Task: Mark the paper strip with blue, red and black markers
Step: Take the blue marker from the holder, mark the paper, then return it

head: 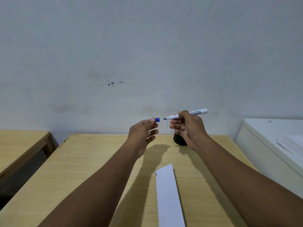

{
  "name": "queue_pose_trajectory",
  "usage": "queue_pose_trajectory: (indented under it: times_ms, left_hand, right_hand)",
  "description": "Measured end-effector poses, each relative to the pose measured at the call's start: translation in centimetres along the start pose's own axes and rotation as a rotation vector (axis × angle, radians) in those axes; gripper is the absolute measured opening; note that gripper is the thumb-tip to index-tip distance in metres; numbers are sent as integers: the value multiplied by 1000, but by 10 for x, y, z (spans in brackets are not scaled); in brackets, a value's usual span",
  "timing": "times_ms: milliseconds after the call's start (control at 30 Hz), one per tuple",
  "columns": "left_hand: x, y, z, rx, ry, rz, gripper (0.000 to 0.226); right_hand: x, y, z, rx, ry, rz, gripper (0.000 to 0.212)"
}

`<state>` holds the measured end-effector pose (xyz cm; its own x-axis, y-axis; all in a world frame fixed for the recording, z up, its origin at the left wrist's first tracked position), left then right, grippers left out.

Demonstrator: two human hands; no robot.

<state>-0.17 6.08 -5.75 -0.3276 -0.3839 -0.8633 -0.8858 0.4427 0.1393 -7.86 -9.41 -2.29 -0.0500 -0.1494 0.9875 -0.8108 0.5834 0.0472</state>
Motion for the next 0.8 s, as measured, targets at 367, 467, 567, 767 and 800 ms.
queue_pose_trajectory:
  times_ms: [367,467,567,767,800]
  left_hand:
    - [2,-9,-24,28,-142,-109,15]
    - [-6,-16,-27,16,-279,-206,17]
    - [-13,-24,-36,-10,-460,-337,21]
    - [-18,-44,-68,-68,-689,-530,18]
    - [-15,-48,-73,-74,-727,-542,18]
  right_hand:
    - [-6,-9,-2,78,-58,-51,19]
    - [1,-16,4,116,62,-113,24]
    - [16,-25,19,142,409,-216,40]
    - [43,-40,54,-2,705,-140,32]
    - [44,-42,60,-8,725,-127,29]
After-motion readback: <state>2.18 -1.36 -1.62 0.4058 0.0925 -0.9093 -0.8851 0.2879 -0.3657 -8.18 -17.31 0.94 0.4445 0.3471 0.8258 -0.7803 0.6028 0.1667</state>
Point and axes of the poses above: each hand's wrist, its own y-axis away from the middle knuckle, its own z-axis out of the back of the hand, x = y × z, the point moved 2 cm from there along -y, towards the middle knuckle, and after that the axes turned 7 degrees about y, right-handed, at the moved point
